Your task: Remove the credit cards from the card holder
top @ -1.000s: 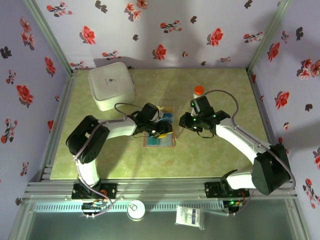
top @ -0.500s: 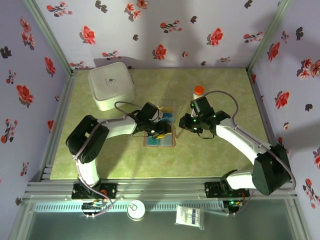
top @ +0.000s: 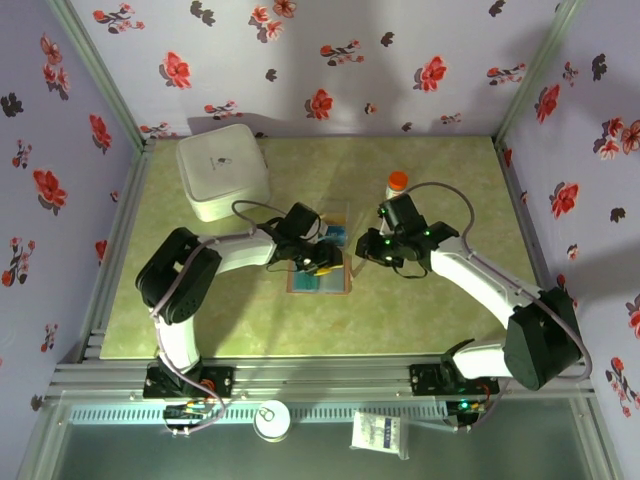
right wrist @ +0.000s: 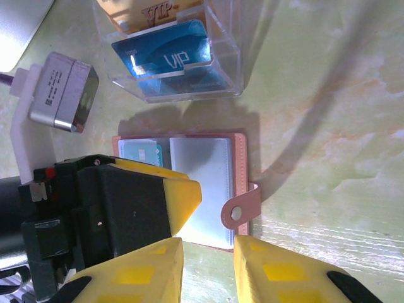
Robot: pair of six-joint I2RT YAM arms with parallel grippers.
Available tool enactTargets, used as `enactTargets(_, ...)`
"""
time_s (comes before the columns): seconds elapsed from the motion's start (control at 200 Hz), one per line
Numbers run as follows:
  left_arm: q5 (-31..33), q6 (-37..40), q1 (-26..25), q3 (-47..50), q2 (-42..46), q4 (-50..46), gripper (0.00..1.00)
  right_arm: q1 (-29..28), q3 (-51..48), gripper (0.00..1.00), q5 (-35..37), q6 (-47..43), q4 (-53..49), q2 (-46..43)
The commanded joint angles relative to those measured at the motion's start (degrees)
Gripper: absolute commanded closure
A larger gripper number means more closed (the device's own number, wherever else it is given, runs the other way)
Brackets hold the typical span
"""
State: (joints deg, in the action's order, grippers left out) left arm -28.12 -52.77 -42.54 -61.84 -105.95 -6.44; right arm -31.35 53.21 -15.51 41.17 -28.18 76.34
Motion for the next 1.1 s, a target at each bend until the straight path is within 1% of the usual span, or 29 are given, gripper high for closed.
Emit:
enactTargets(0.0, 0.9, 1.4, 2.3, 1.9, 6.3, -0.3, 0.60, -1.6, 1.6, 0.73, -1.1, 1.5, 1.4, 1.7)
enactTargets(0.205, 3.6, 4.8, 7.6, 8.2, 15.0, -5.3, 0.64, -6.0, 4.4, 0.73, -2.8, 3.0, 4.5, 7.1)
enactTargets(0.28, 3.8, 6.3, 9.5, 10.7, 16.3, -6.8, 0.68, -7.5, 5.5, 0.73, -4.3, 3.7, 6.4, 10.0)
enactTargets(0.375, 2.8, 7.0, 11.2, 13.6, 16.8, -6.5, 0.76, -9.1, 6.6, 0.73, -6.1, 4.6, 9.0, 14.0)
enactTargets(0.47, 1.5, 7.1, 11.6, 15.2, 16.5, -5.2, 0.85, -10.0, 7.2, 0.73, -8.4, 5.6, 12.1, 17.6)
enactTargets(0.62, -0.2, 7.3, 11.7, 15.3, 13.3, -3.2, 0.92, -10.7, 7.7, 0.72, -10.7, 6.9, 15.5, 22.0)
enactTargets(0.795, -0.9, 7.6, 11.6, 14.9, 10.1, -1.8, 0.94, -11.0, 8.0, 0.72, -11.9, 7.1, 17.2, 25.3)
enactTargets(1.1, 0.7, 9.0, 11.7, 14.6, 7.8, -4.0, 0.99, -11.0, 8.2, 0.72, -11.5, 6.4, 17.5, 28.7)
